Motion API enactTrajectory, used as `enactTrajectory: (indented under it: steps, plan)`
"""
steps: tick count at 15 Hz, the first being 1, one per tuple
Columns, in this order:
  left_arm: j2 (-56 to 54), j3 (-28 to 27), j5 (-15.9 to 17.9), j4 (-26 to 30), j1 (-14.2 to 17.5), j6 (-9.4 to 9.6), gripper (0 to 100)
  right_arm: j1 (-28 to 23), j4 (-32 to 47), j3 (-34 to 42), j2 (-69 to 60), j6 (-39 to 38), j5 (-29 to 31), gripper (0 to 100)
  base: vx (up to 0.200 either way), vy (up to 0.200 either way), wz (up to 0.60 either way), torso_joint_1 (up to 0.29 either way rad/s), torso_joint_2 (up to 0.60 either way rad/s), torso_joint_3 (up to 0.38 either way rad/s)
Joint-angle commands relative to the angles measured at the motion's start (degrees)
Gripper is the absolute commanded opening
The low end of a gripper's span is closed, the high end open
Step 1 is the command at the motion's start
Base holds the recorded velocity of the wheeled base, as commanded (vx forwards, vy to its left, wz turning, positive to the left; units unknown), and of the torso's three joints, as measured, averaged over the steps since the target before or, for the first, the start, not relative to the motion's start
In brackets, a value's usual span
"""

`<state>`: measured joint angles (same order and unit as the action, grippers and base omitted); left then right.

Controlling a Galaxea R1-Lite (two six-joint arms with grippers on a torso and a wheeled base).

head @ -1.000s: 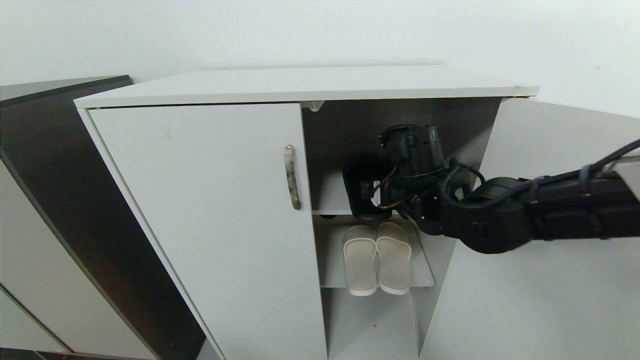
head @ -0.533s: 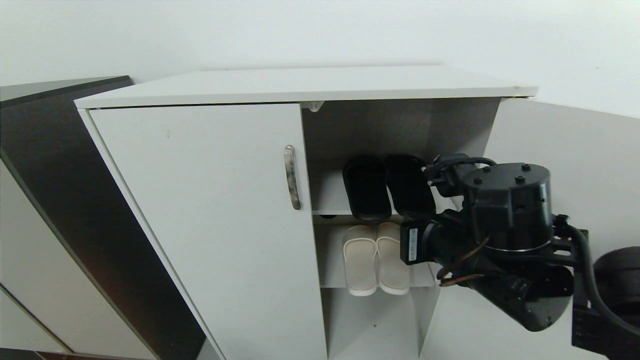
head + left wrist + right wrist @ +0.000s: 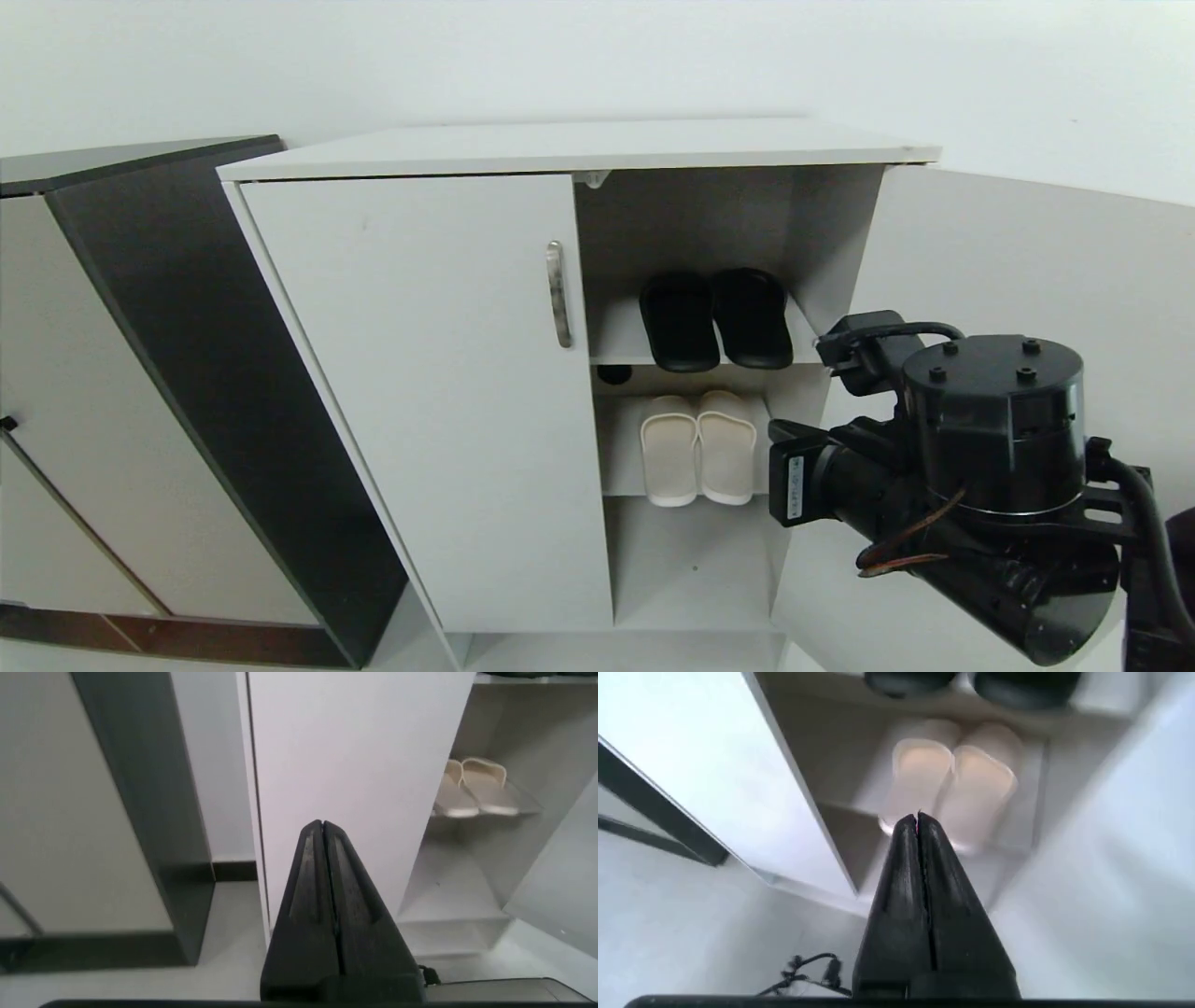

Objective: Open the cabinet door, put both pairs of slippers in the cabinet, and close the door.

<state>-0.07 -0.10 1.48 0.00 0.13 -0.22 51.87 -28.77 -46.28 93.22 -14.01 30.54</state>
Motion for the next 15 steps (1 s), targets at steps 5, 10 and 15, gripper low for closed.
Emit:
enactTrajectory:
  steps: [5, 10, 15]
  plan:
    - [0.07, 0.01, 0.02, 0.0, 0.04, -0.04, 0, 0.34, -2.17, 1.36, 0.12, 0.03, -0.13, 0, -0.2, 0.0, 0.0, 0.0, 0.0, 0.002]
    - [0.07, 0.01, 0.02, 0.0, 0.04, -0.04, 0, 0.25, -4.63, 2.86, 0.65, -0.06, -1.01, 0, -0.2, 0.0, 0.0, 0.003, 0.0, 0.002]
    - [0.07, 0.01, 0.02, 0.0, 0.04, -0.04, 0, -0.37, -5.07, 3.74, 0.73, 0.21, -1.27, 0, -0.12, 0.0, 0.0, 0.0, 0.0, 0.002]
